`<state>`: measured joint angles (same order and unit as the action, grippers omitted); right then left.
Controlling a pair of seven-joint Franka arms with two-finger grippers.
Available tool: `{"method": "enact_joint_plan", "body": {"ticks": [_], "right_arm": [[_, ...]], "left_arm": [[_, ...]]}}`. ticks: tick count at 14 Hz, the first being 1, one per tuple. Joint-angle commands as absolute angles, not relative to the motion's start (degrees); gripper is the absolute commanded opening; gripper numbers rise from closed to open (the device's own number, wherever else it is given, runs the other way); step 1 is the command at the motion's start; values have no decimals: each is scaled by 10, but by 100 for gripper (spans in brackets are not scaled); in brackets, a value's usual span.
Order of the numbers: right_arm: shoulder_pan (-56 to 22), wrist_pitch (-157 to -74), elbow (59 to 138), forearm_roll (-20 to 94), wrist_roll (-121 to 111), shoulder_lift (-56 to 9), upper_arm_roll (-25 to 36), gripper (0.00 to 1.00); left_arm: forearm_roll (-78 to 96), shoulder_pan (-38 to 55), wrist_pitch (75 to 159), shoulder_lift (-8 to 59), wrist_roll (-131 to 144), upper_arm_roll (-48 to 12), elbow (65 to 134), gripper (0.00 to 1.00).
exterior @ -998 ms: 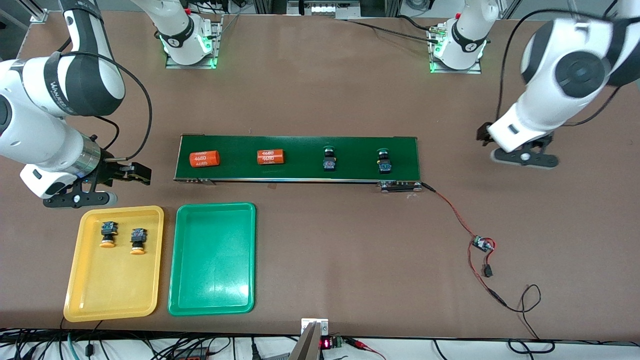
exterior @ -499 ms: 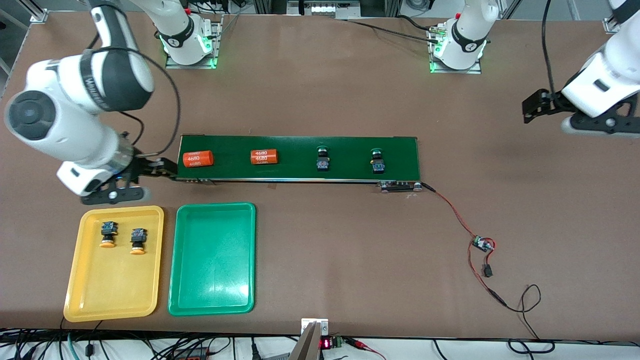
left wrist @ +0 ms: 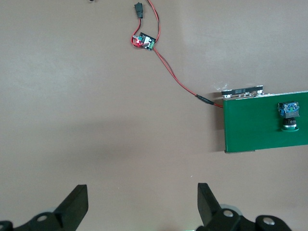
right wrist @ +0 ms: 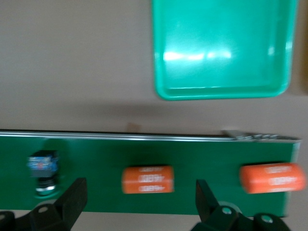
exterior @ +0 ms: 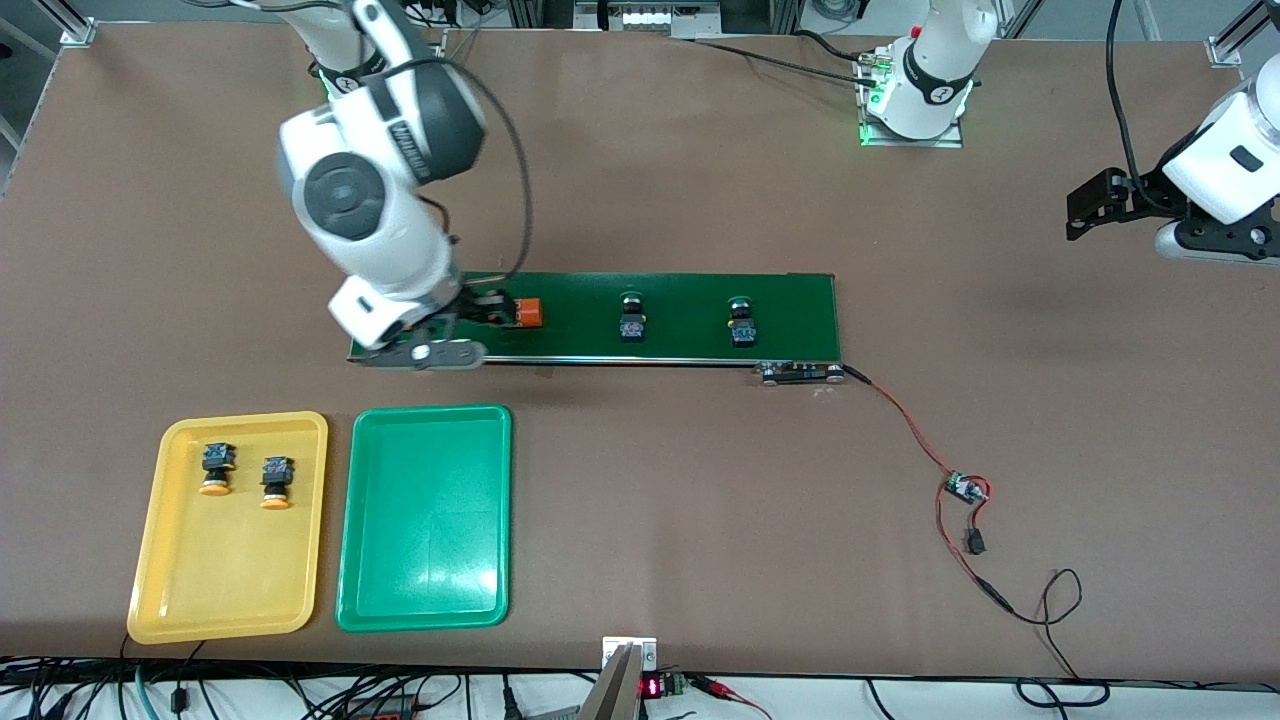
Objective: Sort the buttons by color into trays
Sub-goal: 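Move the right gripper over the first green-ringed button on the belt, then lower the right gripper and grasp the green-ringed button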
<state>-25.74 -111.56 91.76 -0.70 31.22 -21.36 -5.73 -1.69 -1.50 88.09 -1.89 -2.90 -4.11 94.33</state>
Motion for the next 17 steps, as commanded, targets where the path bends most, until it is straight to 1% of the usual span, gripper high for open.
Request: {"method": "enact_joint_plan", "body": {"ticks": [1,3,9,12,16,17], "right_arm": [[-306,-1163,918,-3,399,-240,-55,100],[-339,-1202,918,-11,436,-270,-55,100],[-378,-1278,913,-12,431,-338,-55,100],[-378,-1279,914,-10,430,-355,-55,100],[-373,-1272,920,-7,427,-359,-55,100],[-374,-1272,924,-7,429,-361,-55,98]], "left_arm": [[-8,-17,867,-21,-29,-46,935,100],[-8,-16,863,-22,-27,-47,934,100],[-8,-12,860,-24,-26,-59,934,100],[-9,-11,839,-23,-20,-67,920,100],[-9,-11,834,-22,-21,-69,913,100],[-9,-10,834,-20,-20,-70,910,100]]}}
